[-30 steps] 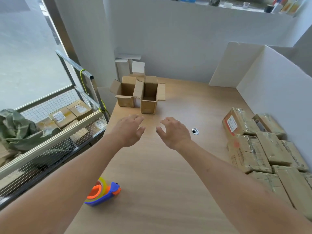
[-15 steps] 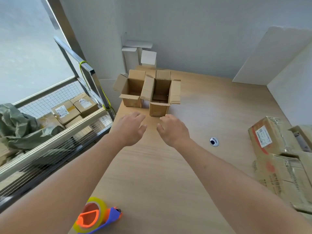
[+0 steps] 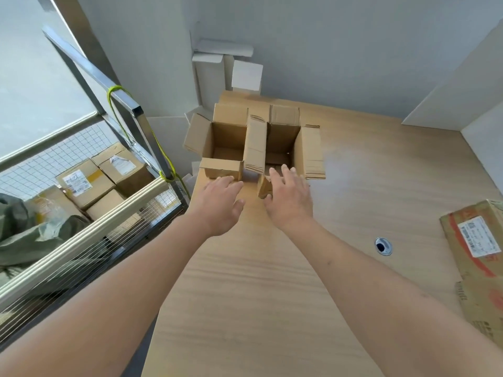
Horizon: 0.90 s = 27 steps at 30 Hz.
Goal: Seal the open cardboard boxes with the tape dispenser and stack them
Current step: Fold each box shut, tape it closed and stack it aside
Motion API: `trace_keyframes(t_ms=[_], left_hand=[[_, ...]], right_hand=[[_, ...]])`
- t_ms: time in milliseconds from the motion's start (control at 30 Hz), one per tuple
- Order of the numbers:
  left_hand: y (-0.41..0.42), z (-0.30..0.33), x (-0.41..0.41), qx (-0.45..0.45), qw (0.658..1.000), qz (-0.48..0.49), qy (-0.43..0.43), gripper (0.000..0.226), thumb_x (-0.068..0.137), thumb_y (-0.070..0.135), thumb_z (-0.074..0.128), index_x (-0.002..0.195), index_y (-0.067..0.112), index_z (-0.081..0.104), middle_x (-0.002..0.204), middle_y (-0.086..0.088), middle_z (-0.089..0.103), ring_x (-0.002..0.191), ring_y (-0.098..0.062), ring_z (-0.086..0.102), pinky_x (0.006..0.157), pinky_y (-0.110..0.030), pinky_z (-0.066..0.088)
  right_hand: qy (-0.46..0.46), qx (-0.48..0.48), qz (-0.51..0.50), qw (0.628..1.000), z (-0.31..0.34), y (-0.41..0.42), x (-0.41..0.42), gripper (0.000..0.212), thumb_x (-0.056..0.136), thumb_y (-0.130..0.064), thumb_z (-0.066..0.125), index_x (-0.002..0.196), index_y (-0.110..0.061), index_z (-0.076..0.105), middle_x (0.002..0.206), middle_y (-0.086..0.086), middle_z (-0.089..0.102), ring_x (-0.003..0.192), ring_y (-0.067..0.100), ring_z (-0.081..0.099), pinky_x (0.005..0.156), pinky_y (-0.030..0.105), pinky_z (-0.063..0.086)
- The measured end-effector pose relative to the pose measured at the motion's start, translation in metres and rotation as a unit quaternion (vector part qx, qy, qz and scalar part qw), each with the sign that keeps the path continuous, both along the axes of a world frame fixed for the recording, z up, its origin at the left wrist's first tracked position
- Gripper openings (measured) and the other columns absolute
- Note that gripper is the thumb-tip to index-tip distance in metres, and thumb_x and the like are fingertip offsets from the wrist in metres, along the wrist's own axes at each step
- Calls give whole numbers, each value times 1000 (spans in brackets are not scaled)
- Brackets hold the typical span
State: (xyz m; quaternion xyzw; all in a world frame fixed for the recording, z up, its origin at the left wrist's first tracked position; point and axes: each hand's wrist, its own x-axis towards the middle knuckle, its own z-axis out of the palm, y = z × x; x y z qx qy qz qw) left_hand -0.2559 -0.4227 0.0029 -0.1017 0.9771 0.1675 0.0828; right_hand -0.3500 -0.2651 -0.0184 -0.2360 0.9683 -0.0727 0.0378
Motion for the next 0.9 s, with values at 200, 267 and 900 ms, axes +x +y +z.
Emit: trace_keyframes(t_ms=[200,267,900], left_hand=[[-24,-15,5,25,1000,-11,-5,52,107,40,46,155,21,41,162,-5,36,149,-27,33,120,-46,28],[-28,-14,8,28,999,-15,-4,52,107,40,46,154,21,41,162,-5,36,149,-27,33,120,-47,28],[83,19,124,51,999,-12,-11,52,102,34,51,152,21,42,159,-8,38,139,-34,43,112,-47,38]], right_hand=[[47,42,-4,998,-10,-6,-4,46,94,-7,61,138,-19,53,122,8,62,120,30,56,109,43,37],[58,48,-7,997,-4,-6,2,38,86,-3,67,121,-19,60,107,6,63,102,29,60,92,39,43],[-75,121,26,989,43,127,180,30,90,-9,58,105,-27,76,107,2,65,104,30,59,92,35,48]])
